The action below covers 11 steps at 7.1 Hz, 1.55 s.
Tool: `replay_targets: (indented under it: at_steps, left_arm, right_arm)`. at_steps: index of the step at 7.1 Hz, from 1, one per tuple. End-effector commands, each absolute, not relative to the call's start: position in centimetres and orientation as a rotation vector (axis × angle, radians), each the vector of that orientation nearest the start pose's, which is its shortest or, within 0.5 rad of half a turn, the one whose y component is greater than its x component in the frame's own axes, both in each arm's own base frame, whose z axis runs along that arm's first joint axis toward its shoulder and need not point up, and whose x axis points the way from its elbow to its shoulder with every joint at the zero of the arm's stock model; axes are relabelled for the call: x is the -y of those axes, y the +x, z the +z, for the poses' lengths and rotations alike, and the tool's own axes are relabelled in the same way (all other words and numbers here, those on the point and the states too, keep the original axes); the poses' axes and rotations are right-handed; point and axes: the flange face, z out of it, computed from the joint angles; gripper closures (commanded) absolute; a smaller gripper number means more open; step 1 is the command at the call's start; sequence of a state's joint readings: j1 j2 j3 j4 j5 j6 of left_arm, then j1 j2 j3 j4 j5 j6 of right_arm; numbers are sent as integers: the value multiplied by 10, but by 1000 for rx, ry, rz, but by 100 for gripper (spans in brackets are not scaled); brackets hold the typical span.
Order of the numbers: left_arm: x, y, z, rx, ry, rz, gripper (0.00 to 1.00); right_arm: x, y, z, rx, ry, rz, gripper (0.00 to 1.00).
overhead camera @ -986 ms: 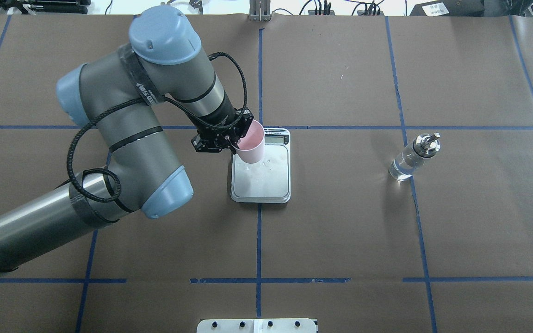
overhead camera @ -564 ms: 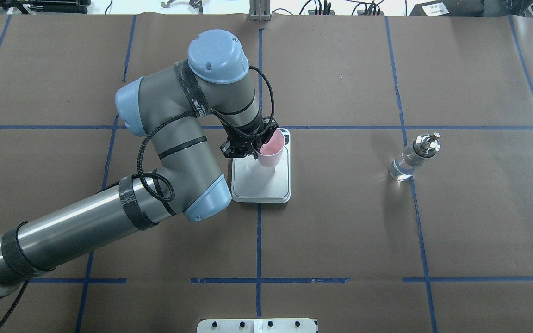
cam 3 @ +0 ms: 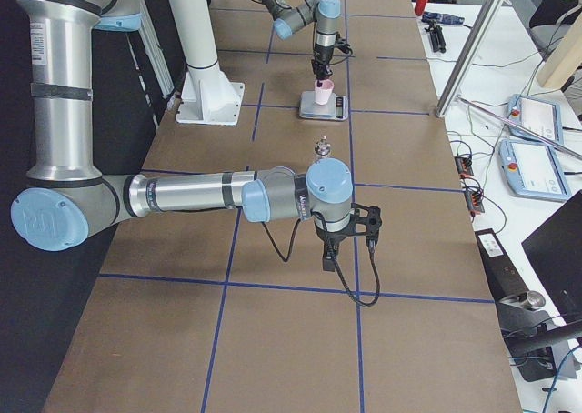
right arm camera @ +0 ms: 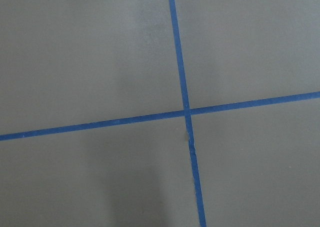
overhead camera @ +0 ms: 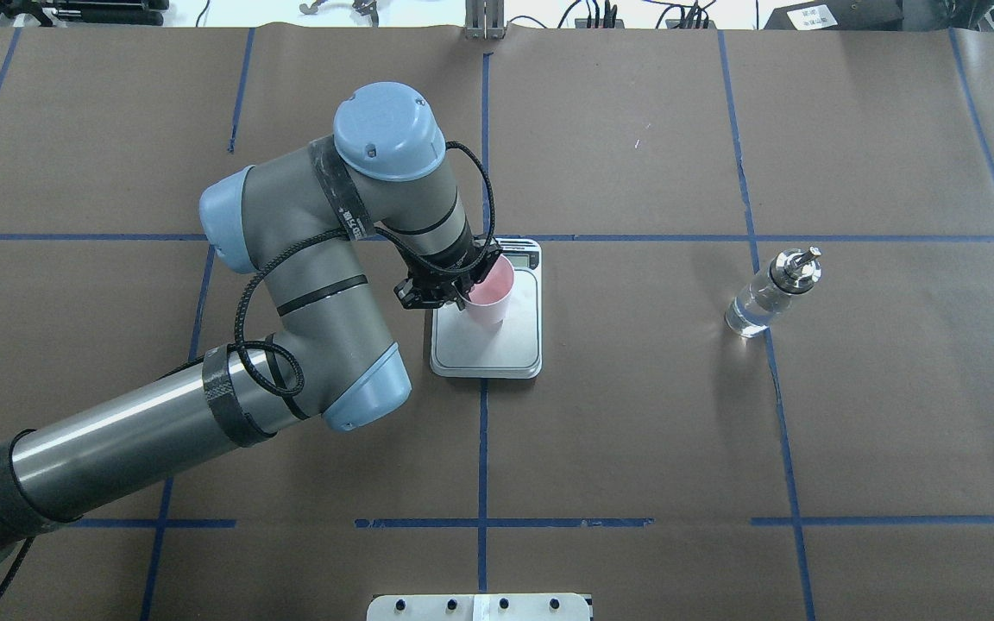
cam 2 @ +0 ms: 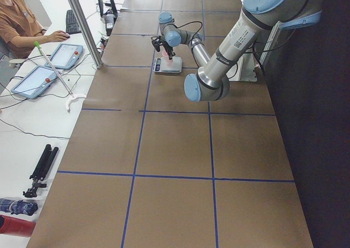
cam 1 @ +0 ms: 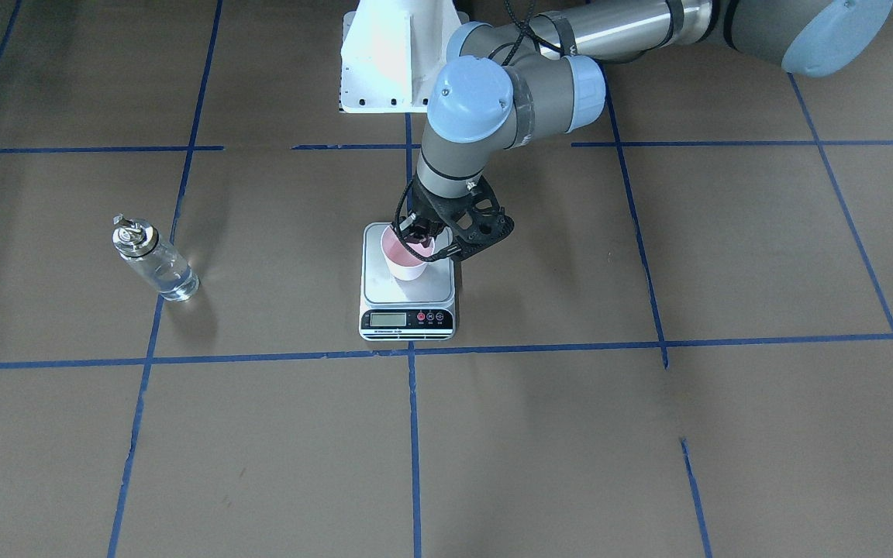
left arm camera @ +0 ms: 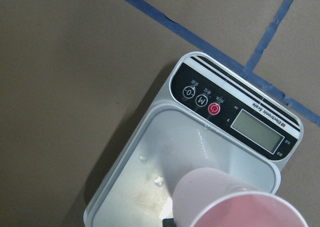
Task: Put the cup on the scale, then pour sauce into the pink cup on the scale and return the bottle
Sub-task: 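Carry the pink cup with the left gripper onto the scale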
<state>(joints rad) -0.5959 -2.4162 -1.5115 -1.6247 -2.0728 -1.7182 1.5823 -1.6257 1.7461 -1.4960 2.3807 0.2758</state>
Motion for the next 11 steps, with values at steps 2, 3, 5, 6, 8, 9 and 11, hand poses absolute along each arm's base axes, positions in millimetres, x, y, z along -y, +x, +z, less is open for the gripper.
replay_targets:
  at_steps: [2,3,5,6,8,9,11]
  left_arm:
    - [460,562,155,-912,-288,-450,100]
    - [460,562,151,-916,-287,-450,100]
    - [460,562,151,-916,-286,-451,100]
    - [460,562,152,-914,-286,-451,100]
    - [460,562,152,-913,-285,-452,100]
    - [460,562,152,-911,-289,-460,100]
    - [460,562,155,-903,-293,-469,51]
  right_arm:
    - [477,66,587,826,79,190,0]
    - [477,66,587,826,79,190,0]
    - [477,66,587,826,79,190,0]
    - [477,67,586,826,81,191,0]
    - [477,66,582,825,87,187,0]
    - [477,67,581,825,90,187,0]
    - [476,67,579,823,94,186,0]
